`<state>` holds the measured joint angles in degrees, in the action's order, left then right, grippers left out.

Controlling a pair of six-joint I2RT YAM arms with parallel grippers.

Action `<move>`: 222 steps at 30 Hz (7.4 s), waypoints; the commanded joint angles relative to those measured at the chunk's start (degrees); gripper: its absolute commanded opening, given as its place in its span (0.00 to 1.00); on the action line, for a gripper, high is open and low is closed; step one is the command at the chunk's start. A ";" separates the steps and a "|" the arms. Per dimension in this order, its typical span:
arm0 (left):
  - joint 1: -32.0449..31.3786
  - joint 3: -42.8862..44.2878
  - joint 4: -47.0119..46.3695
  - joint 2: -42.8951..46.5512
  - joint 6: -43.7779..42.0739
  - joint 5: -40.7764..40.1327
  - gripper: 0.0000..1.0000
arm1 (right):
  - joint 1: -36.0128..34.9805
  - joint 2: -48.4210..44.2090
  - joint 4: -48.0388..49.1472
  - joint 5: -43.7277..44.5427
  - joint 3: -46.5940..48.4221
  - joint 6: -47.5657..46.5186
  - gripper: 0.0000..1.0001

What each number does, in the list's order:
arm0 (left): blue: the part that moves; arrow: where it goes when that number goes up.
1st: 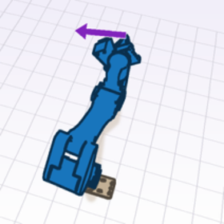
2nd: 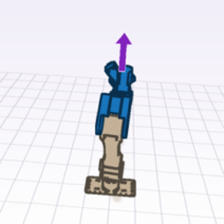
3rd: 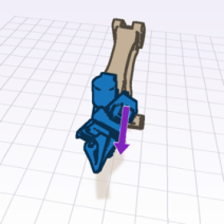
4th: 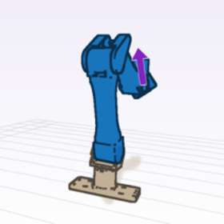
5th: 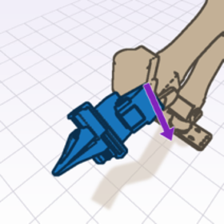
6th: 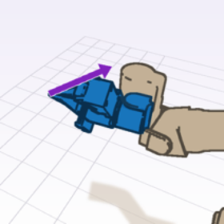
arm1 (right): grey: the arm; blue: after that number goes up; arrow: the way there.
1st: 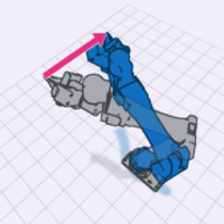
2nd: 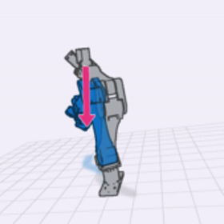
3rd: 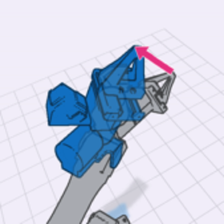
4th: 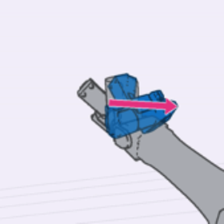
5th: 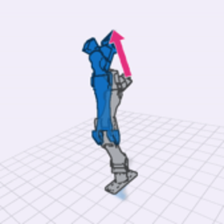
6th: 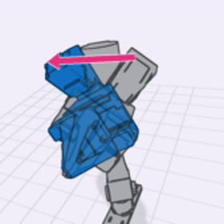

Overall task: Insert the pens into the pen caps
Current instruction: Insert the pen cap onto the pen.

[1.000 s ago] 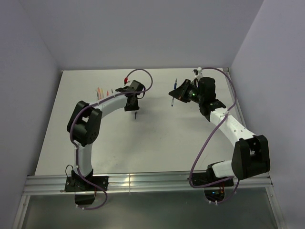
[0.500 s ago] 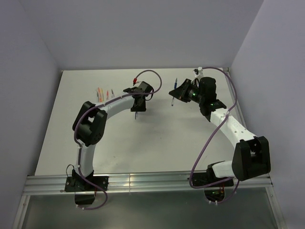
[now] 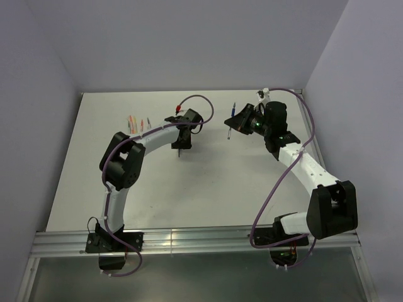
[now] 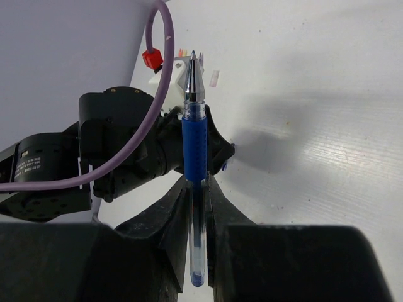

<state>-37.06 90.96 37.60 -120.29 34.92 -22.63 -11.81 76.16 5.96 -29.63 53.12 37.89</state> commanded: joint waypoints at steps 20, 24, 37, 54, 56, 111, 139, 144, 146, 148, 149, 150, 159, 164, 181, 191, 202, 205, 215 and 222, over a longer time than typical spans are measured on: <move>0.06 1.77 -0.60 -3.28 -1.96 0.92 0.35 | 0.56 -1.98 2.48 -0.61 -0.21 -0.01 0.00; 0.14 1.59 0.01 -3.90 -2.05 1.63 0.24 | 0.65 -1.81 2.31 -0.70 -0.21 -0.01 0.00; 2.87 -4.38 -7.97 2.60 3.39 12.52 0.00 | 0.04 0.30 3.71 -4.37 -0.04 1.48 0.00; 5.94 -13.87 -18.88 7.44 9.82 22.19 0.00 | -12.35 4.69 8.27 -0.70 -11.54 0.34 0.00; 6.12 -14.58 -19.50 7.53 9.82 22.98 0.00 | -14.63 6.45 9.42 -0.61 -12.77 0.61 0.00; 3.84 -16.34 -23.19 13.15 13.16 25.45 0.00 | -22.90 27.73 12.50 -2.54 -6.63 1.40 0.00; 2.78 -18.18 -23.01 15.61 12.46 25.36 0.00 | -22.90 26.23 11.71 -0.96 -6.98 1.22 0.00; 2.60 -18.80 -23.01 15.70 12.28 25.01 0.00 | -22.90 25.62 11.89 -1.40 -7.33 1.31 0.00; 2.60 -18.97 -23.02 15.52 12.37 24.92 0.00 | -22.90 24.92 11.62 -1.31 -7.33 1.22 0.00; 2.52 -18.98 -23.19 15.35 12.46 25.01 0.00 | -22.90 24.39 11.36 -1.22 -7.51 1.05 0.00; 2.60 -18.89 -23.19 15.35 12.46 25.01 0.00 | -22.99 24.21 11.18 -1.05 -7.51 1.05 0.00; 2.52 -18.89 -23.28 15.26 12.46 24.92 0.00 | -22.90 24.04 11.10 -0.96 -7.60 0.96 0.00; 2.43 -18.45 -23.19 14.82 12.19 24.65 0.00 | -22.99 23.60 11.09 -1.05 -7.77 1.05 0.00; 2.34 -18.36 -23.19 15.00 12.11 24.57 0.00 | -22.90 23.60 11.18 -1.22 -7.68 1.05 0.00; 2.25 -16.78 -22.84 14.12 12.11 24.65 0.00 | -22.99 23.42 11.88 -1.75 -8.56 1.66 0.00; 2.25 -15.81 -22.67 13.94 12.02 24.74 0.00 | -22.99 23.16 11.80 -1.49 -9.00 1.49 0.00; 2.17 -17.13 -22.93 14.91 12.02 25.36 0.01 | -22.99 23.16 11.45 -0.70 -8.56 1.49 0.00; 1.99 -17.48 -22.93 15.43 12.11 25.36 0.00 | -22.90 23.24 10.92 -0.61 -7.95 1.49 0.00; 1.29 -18.01 -22.40 16.58 12.46 25.09 0.00 | -21.67 22.72 10.83 0.09 -7.24 1.84 0.00; 1.02 -19.59 -22.92 18.51 13.34 24.65 0.00 | -20.09 22.28 11.71 0.71 -7.51 2.89 0.00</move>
<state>-35.59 72.10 15.44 -105.89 47.75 2.11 -33.08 101.03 16.32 -30.76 44.58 40.07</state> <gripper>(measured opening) 0.034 0.185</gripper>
